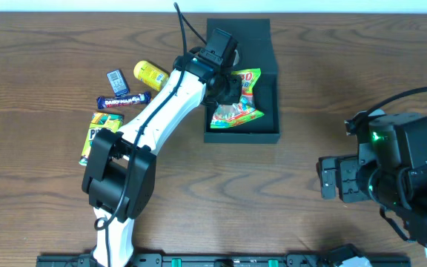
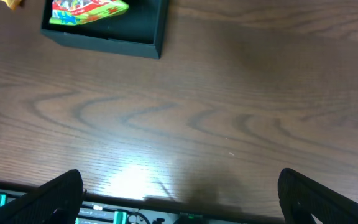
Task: Pack container
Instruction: 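Carry the Haribo bag into the black box and release it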
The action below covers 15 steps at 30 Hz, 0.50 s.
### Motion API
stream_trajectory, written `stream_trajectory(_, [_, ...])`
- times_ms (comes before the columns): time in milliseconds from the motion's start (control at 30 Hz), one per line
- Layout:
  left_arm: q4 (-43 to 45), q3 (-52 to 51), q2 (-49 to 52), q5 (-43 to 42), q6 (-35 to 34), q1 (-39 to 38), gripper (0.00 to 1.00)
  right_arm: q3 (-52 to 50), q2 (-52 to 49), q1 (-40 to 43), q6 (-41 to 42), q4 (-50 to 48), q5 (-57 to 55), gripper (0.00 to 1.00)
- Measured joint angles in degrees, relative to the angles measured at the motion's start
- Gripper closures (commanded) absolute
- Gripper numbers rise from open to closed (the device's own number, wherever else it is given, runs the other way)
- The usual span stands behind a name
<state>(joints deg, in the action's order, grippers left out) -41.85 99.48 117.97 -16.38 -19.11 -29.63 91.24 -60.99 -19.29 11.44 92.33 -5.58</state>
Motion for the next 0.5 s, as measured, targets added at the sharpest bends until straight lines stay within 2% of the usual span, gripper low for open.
stream_trajectory(367, [-0.92,0.00,3.91,0.31,2.80,1.14,0.95,0.00,-0.02,0.00,0.00,0.00,0.02,0.01])
stream_trajectory(400, [-0.79,0.00,4.37,0.39,3.13,1.14,0.81,0.00,-0.02,0.00,0.02,0.00,0.00,0.01])
stream_trajectory(433, [-0.63,0.00,4.63,0.61,3.72,1.11,0.54,0.00,0.00,0.00,0.00,0.00,0.02,0.01])
stream_trajectory(467, [-0.48,0.00,4.68,0.79,4.09,1.09,0.38,0.00,-0.02,0.00,0.00,0.00,0.02,0.01])
stream_trajectory(500, [-0.24,0.00,4.68,0.72,4.13,1.09,0.36,0.00,-0.02,0.00,0.00,0.00,0.00,0.01])
